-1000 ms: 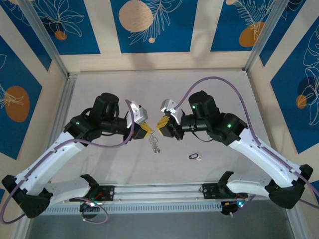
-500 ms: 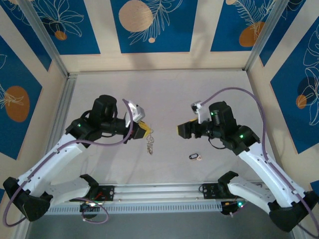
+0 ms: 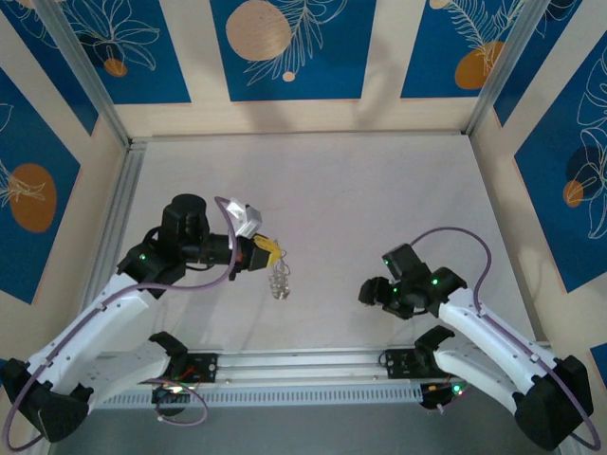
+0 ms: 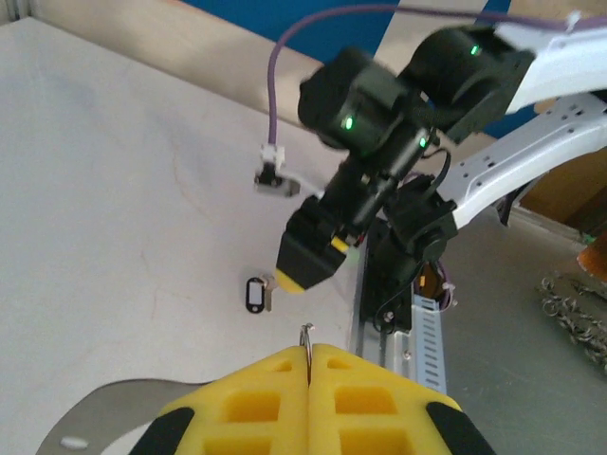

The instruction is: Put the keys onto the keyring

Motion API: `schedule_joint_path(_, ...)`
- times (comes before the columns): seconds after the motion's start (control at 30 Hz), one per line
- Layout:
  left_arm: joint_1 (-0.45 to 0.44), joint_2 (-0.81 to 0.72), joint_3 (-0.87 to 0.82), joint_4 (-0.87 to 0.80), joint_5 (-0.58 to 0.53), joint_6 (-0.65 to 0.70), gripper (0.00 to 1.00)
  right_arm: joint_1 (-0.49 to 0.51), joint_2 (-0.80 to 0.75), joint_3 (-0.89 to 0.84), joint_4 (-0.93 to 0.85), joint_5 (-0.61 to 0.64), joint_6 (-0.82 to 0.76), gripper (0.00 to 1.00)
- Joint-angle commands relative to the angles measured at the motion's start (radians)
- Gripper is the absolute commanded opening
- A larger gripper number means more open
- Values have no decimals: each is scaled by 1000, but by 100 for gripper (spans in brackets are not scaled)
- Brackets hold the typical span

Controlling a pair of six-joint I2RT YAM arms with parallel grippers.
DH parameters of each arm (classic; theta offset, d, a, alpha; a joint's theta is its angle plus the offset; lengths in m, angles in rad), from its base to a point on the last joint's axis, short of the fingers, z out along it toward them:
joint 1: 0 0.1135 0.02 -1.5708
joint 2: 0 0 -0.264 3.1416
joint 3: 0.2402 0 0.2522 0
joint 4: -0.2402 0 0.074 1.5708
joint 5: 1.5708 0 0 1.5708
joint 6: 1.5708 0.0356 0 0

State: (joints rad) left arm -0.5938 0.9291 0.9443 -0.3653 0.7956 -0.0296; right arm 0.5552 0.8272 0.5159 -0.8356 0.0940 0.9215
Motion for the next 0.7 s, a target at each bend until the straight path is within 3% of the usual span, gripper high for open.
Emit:
schedule_joint_path(0.0,21,13,-9,84,64,-58,0,63,69,45,-59,158,55,64)
schedule_joint_path(0.1,33,27,-16,123,106,-90,0,152,207,153,-156,316,24,64)
schedule_joint_path(0.17,50,27,-22,141,126,-104,0,165,281,195,-167,354,0,63)
schedule_joint_path(0.37,72,30,-36,181,165,-142,0,167,448,253,-112,366,-56,52)
schedule_joint_path(0.67,76,26,-45,204,171,-163,0,143,574,243,-14,343,-105,37)
